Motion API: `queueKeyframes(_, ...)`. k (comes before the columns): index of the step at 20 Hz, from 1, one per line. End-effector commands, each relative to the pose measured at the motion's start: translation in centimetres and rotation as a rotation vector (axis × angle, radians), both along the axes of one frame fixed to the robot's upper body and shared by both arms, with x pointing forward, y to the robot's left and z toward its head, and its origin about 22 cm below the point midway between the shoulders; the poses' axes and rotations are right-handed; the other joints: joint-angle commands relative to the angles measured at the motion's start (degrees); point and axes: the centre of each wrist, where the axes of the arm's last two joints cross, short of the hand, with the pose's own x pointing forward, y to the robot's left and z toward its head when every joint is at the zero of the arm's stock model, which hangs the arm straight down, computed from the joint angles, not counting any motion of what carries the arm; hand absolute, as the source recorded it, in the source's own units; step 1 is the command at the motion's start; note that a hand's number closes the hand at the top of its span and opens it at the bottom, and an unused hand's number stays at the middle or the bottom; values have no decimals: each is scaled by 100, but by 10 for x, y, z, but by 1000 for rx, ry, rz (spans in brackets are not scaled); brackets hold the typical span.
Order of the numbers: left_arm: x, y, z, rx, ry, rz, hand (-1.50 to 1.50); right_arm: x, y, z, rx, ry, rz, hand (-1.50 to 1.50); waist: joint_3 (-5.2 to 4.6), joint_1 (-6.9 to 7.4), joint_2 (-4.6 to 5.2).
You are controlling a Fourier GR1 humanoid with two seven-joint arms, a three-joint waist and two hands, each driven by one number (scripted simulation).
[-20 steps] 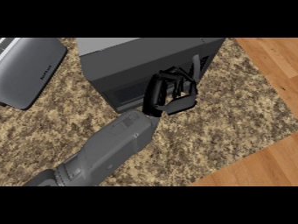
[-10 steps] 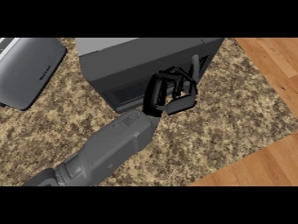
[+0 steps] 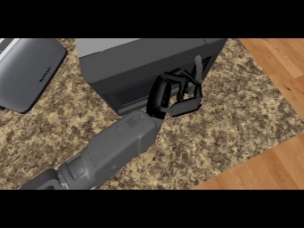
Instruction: Pick up the milk, place it into the microwave and close the microwave
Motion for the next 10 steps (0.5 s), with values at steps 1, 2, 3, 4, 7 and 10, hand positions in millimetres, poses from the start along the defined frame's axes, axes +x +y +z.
queueKeyframes(1,16,4,6,82,27,28,150,1,2,3,28,-12,41,-150,8,-45,49)
queueKeyframes(2,16,7,1,107,38,40,150,0,2,0,34,-5,59,-150,22,-27,46)
queueKeyframes(3,15,10,-6,123,51,59,150,0,4,4,21,-10,70,-150,4,-23,35)
queueKeyframes(4,15,10,-6,138,57,73,150,1,3,2,21,3,75,-150,9,37,45)
queueKeyframes(7,17,13,-9,144,114,106,150,0,5,8,26,-20,95,-150,-4,145,19)
queueKeyframes(10,15,17,-16,156,134,142,150,-2,2,11,27,-24,93,-150,-13,184,-3)
